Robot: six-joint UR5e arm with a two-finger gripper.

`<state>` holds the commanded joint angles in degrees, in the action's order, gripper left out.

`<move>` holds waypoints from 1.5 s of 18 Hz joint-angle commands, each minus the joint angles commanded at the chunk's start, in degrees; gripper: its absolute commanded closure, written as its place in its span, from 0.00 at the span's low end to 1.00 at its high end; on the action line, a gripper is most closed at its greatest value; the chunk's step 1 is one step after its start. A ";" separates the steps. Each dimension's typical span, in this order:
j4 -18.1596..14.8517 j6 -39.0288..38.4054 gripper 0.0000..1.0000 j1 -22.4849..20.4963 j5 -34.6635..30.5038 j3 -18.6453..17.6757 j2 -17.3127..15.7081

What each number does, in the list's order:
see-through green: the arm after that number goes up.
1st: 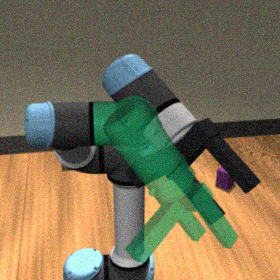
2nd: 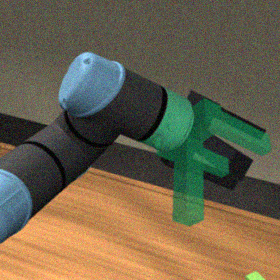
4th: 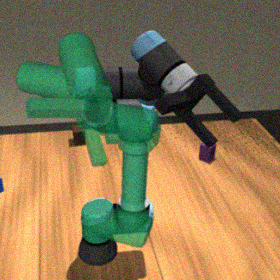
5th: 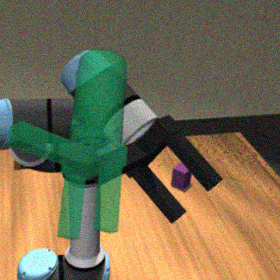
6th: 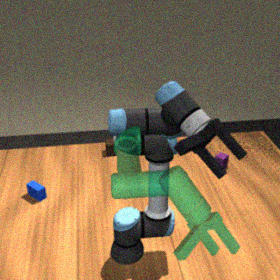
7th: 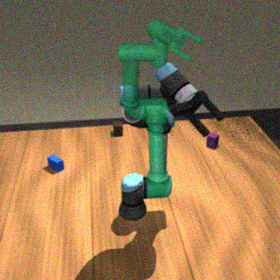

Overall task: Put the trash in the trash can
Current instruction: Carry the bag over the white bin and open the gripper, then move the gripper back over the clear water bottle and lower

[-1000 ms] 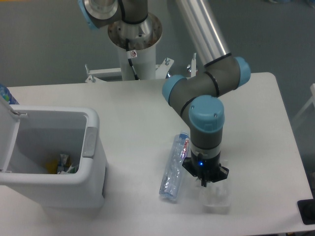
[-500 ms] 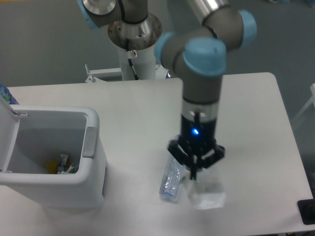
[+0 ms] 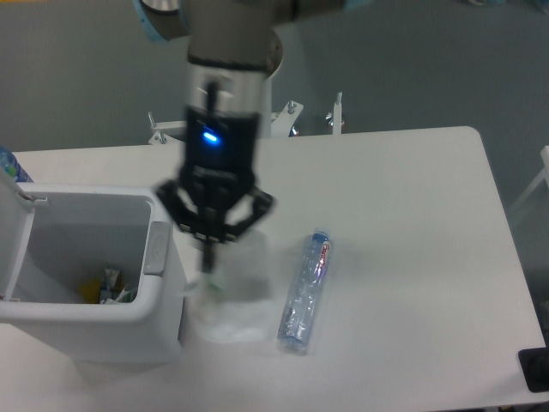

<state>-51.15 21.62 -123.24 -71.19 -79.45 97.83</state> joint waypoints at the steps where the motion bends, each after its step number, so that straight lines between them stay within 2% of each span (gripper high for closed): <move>1: 0.00 -0.18 1.00 1.14 -0.17 -0.70 -0.27; 3: 0.00 -0.18 1.00 2.73 -0.26 -2.28 -0.88; 4: 0.09 -0.18 0.69 3.52 -0.09 -3.16 -0.80; 5: 0.09 -0.09 0.42 4.05 -0.26 -3.96 -0.71; 6: 0.09 0.26 0.23 4.06 -0.26 -4.75 -0.80; 8: 0.18 0.35 0.00 4.14 -0.35 -6.16 -0.97; 11: 0.17 -0.18 0.00 4.14 -0.44 -7.65 -1.41; 14: 0.53 -0.18 0.00 2.40 -0.44 -7.13 -0.89; 19: 0.44 -1.14 0.00 -9.19 0.35 -6.25 1.57; 22: 0.44 -0.97 0.00 -13.16 0.09 -5.46 5.78; 27: 0.18 2.80 0.00 -15.19 -0.44 -3.70 14.48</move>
<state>-50.98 24.42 -138.43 -71.63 -83.15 112.31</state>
